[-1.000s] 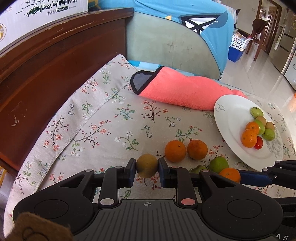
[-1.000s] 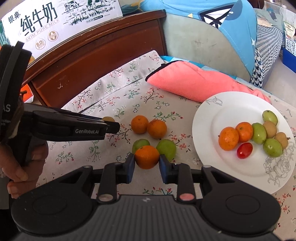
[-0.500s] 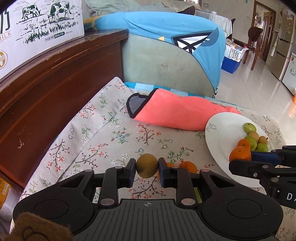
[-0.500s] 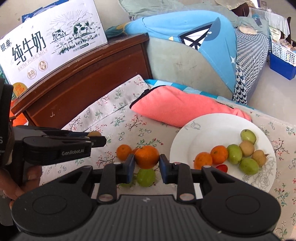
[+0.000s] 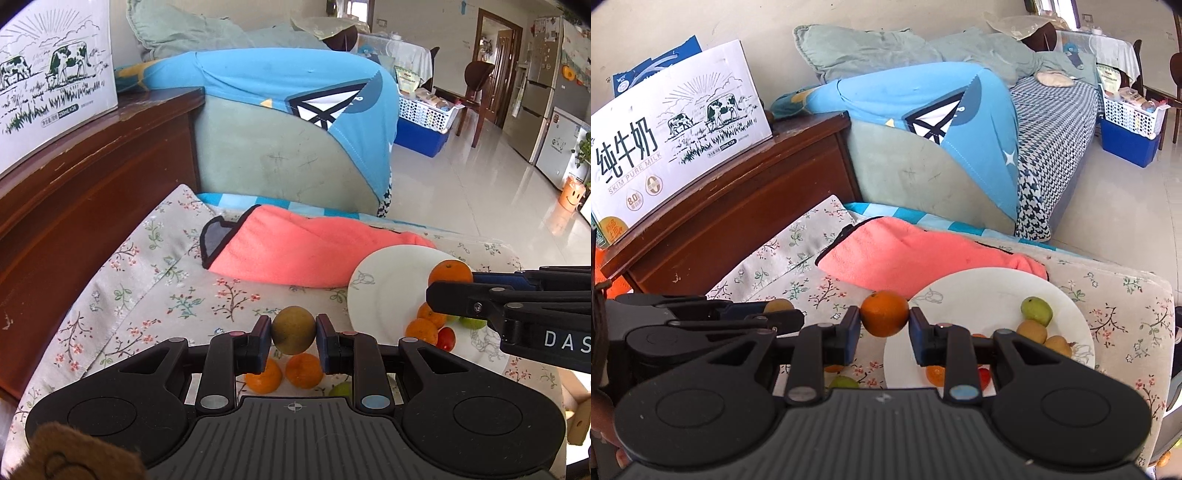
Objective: Organize fruits
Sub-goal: 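Carry both fruits onto the white plate and open both tools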
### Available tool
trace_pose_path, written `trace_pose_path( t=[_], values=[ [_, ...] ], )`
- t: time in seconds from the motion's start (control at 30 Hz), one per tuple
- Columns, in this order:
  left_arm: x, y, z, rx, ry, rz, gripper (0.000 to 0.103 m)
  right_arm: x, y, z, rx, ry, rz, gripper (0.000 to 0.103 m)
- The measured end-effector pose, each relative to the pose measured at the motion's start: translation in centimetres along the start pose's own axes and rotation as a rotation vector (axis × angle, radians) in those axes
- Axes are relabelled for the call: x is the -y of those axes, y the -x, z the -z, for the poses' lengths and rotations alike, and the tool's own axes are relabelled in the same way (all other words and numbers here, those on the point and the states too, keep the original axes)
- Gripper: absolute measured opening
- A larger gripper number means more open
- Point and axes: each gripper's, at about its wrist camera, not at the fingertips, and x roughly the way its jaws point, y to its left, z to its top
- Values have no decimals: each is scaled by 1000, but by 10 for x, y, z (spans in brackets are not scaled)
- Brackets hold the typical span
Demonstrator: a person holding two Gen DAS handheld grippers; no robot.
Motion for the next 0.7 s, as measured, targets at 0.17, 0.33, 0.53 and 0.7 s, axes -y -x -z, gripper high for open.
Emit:
trace_pose_path(
  t=[0.17,0.33,0.53,0.7],
  values=[
    [16,-2,-2,22,-39,14,23,10,2,-4,5,-14,20,29],
    [28,-7,-8,40,-46,35,23,23,2,-12,20,-20,50,29],
    [36,-17,-15,49,-46,73,23,47,-3,-21,29,-93,68,29],
    [38,-27,-18,41,-29,112,23,62,-10,-22,18,-167,71,29]
  ],
)
